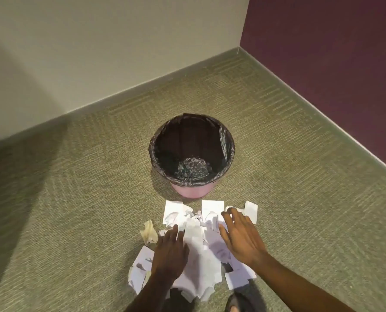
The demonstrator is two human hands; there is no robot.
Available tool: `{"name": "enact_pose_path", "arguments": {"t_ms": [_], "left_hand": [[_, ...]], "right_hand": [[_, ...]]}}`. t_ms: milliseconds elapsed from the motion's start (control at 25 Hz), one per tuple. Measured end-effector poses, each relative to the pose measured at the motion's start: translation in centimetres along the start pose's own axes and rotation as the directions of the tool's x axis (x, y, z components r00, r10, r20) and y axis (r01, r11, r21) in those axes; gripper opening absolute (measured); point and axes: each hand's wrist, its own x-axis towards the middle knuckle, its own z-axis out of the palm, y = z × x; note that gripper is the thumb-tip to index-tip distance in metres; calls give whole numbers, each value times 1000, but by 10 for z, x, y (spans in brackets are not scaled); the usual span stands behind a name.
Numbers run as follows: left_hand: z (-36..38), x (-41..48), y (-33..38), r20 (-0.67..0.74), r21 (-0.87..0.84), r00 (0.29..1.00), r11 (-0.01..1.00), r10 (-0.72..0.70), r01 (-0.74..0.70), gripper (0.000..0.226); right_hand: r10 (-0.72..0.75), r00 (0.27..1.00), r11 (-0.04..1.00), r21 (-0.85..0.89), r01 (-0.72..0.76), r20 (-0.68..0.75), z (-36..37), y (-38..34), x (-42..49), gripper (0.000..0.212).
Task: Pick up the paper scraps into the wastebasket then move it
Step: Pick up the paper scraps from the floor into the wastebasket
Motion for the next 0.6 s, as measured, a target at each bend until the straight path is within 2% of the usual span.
{"name": "enact_pose_path", "arguments": {"t_ms": [80, 120, 200, 320, 400, 480, 560, 600], "left_hand": [[24, 20, -9, 273, -5, 962, 1000, -27, 30, 61], [38, 31, -14, 313, 25, 949, 1000, -26, 19, 65], [64, 52, -16, 309, 21, 950, 999, -41, 37, 78], [95, 70, -9, 318, 31, 946, 998, -57, 50, 96], [109, 76, -4, 259, 48, 965, 999, -33, 22, 100], [113, 78, -1, 227, 98, 974, 995, -4, -19, 101], [109, 85, 0, 121, 162, 992, 985, 37, -56, 85], [108, 90, -3, 146, 111, 988, 992, 46, -63, 75]], "right_hand": [[17, 999, 1000, 12, -17, -39, 30, 6, 19, 32], [14, 1000, 1000, 11, -14, 0, 47, 11, 31, 34], [55, 978, 998, -1, -56, 200, 75, 17, 52, 44], [117, 888, 993, -24, -119, 445, 107, 30, 70, 83], [105, 849, 994, -47, -94, 519, 126, 41, 74, 95], [58, 856, 990, -138, 16, 514, 142, 44, 74, 89], [22, 903, 972, -221, 82, 429, 150, 44, 75, 70], [1, 929, 968, -232, 92, 371, 150, 44, 76, 58]]}}
